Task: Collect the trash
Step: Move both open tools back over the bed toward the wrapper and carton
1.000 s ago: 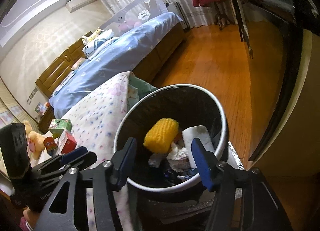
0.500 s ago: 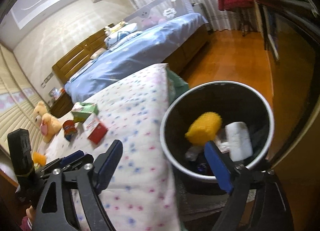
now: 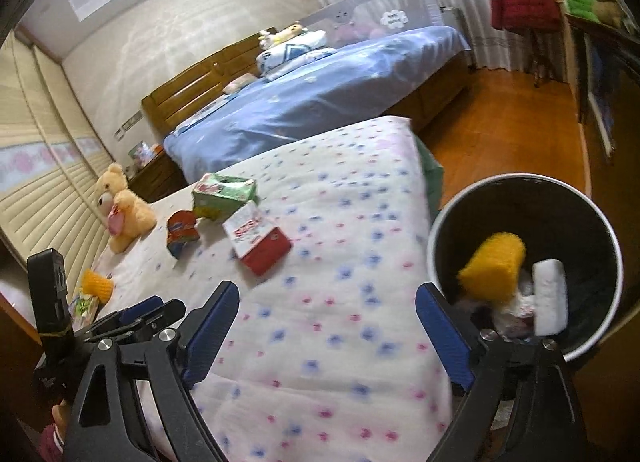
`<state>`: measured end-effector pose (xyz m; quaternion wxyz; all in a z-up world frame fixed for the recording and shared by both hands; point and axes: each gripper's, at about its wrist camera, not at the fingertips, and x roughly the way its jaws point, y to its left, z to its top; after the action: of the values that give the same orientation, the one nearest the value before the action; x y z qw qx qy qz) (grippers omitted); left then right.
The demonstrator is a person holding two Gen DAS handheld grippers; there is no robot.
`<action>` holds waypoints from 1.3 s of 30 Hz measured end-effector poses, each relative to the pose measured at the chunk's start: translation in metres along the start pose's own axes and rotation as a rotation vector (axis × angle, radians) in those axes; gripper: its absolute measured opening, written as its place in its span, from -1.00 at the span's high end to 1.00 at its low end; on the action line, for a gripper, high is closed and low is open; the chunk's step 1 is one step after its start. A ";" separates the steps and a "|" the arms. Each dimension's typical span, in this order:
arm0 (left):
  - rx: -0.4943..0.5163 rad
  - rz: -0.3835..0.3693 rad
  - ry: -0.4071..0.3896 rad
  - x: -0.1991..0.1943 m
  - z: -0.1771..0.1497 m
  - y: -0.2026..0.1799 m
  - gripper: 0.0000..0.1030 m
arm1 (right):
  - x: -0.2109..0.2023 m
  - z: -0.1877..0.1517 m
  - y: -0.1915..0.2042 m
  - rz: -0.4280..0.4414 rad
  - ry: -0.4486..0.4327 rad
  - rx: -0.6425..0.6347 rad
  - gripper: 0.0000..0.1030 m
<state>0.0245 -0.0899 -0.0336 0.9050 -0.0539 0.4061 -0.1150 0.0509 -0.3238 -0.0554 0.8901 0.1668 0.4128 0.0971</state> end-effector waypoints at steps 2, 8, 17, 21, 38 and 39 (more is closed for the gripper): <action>-0.015 0.011 -0.004 -0.003 0.002 0.010 -0.37 | 0.008 0.000 0.009 0.019 0.013 -0.021 -0.80; -0.064 0.054 -0.008 -0.009 0.003 0.039 -0.37 | 0.030 -0.002 0.031 0.046 0.054 -0.075 -0.81; -0.105 0.085 0.007 0.009 0.017 0.072 -0.37 | 0.059 -0.002 0.056 0.069 0.105 -0.152 -0.81; -0.096 0.095 0.018 0.021 0.026 0.076 -0.37 | 0.068 0.003 0.064 0.070 0.109 -0.185 -0.81; -0.092 0.124 0.028 0.095 0.085 0.090 -0.37 | 0.126 0.031 0.075 0.024 0.159 -0.277 -0.80; -0.095 0.129 0.026 0.098 0.087 0.091 -0.37 | 0.129 0.032 0.075 0.023 0.166 -0.277 -0.79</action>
<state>0.1671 -0.0260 -0.0641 0.9016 -0.0692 0.4253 -0.0379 0.1555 -0.2213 -0.0986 0.8662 0.0384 0.4657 0.1770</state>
